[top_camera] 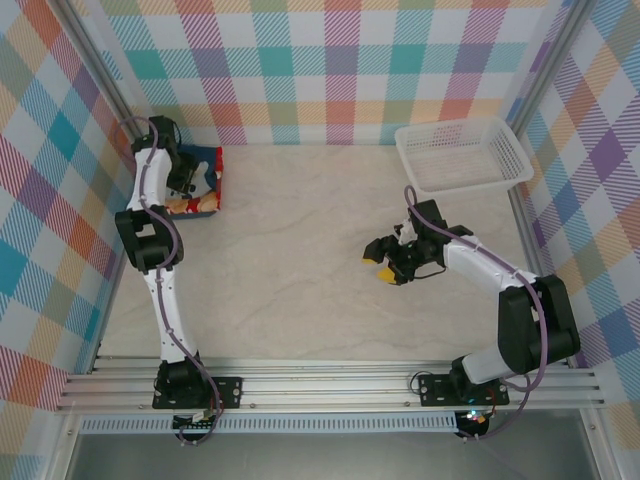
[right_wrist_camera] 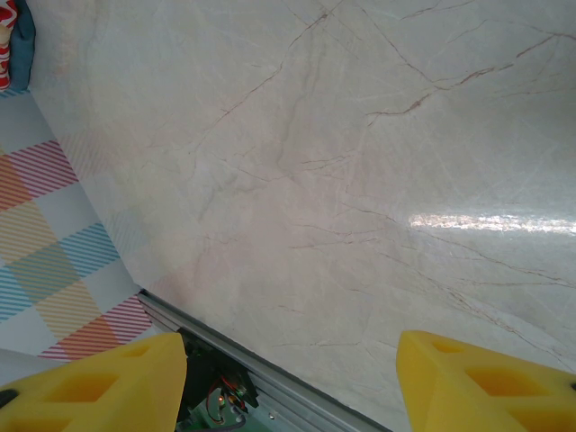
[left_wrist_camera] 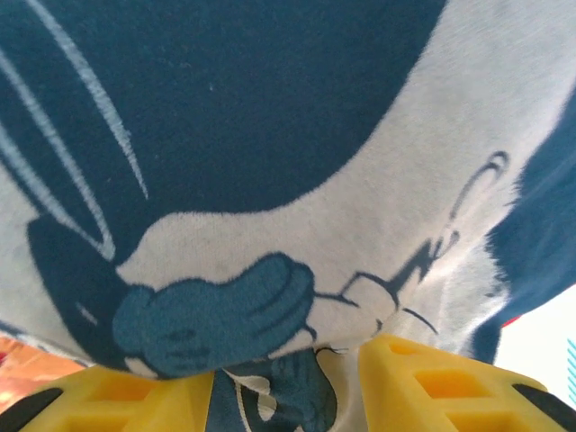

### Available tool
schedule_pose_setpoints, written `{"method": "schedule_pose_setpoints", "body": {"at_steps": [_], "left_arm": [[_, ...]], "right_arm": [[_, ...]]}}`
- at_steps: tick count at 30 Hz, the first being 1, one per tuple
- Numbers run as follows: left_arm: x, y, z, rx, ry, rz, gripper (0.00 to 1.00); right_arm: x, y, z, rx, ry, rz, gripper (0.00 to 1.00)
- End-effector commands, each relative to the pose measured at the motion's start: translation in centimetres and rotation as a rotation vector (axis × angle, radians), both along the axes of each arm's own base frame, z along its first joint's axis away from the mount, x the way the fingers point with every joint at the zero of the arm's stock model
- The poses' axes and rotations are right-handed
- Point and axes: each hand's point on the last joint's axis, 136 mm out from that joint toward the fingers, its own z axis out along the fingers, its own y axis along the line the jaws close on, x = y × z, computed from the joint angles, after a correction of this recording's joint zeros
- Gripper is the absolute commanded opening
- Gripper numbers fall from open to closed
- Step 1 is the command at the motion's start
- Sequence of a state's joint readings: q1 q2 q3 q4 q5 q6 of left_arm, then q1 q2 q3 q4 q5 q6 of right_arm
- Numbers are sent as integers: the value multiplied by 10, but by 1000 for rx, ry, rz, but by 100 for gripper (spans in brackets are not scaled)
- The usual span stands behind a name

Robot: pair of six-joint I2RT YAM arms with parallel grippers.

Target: Fold and stack the t-shirts

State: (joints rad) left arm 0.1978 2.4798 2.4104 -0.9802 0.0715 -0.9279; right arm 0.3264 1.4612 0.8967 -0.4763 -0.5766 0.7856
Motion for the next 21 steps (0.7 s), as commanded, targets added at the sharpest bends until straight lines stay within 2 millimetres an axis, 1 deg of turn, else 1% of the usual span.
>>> {"method": "schedule_pose_setpoints", "body": {"at_steps": [1, 4, 6, 8, 10, 12, 13, 15, 17, 18, 19, 21], "left_arm": [[1, -11, -7, -47, 9, -11, 47], [-3, -3, 5, 7, 5, -3, 50], [-3, -1, 21, 39, -17, -14, 52], [-6, 1, 44, 84, -41, -27, 55], [-10, -2, 61, 106, -62, -45, 57], [-16, -6, 73, 115, -68, -65, 57], [-20, -9, 83, 129, -77, -85, 57], [-26, -20, 106, 162, -118, -137, 58], [-37, -37, 136, 217, -196, -211, 60], [-42, -45, 147, 241, -234, -242, 72], [-53, -54, 163, 264, -290, -270, 100], [-74, -63, 175, 290, -360, -293, 100]], "right_arm": [[-3, -3, 2, -2, -2, -1, 63], [-5, -4, 2, -2, -1, -3, 63], [-5, -4, 2, -3, -3, -3, 63], [-6, -4, 2, -4, -3, -2, 63], [-5, -4, 2, -2, -4, -3, 63], [-3, -3, 4, -1, -8, -2, 63], [-3, -4, 4, -7, -11, 0, 63], [0, -8, 7, -34, -30, -4, 62], [4, -16, 15, -79, -106, -18, 63], [6, -22, 21, -110, -154, -32, 63], [7, -34, 27, -166, -210, -61, 65], [8, -59, 41, -265, -305, -141, 72]]}}
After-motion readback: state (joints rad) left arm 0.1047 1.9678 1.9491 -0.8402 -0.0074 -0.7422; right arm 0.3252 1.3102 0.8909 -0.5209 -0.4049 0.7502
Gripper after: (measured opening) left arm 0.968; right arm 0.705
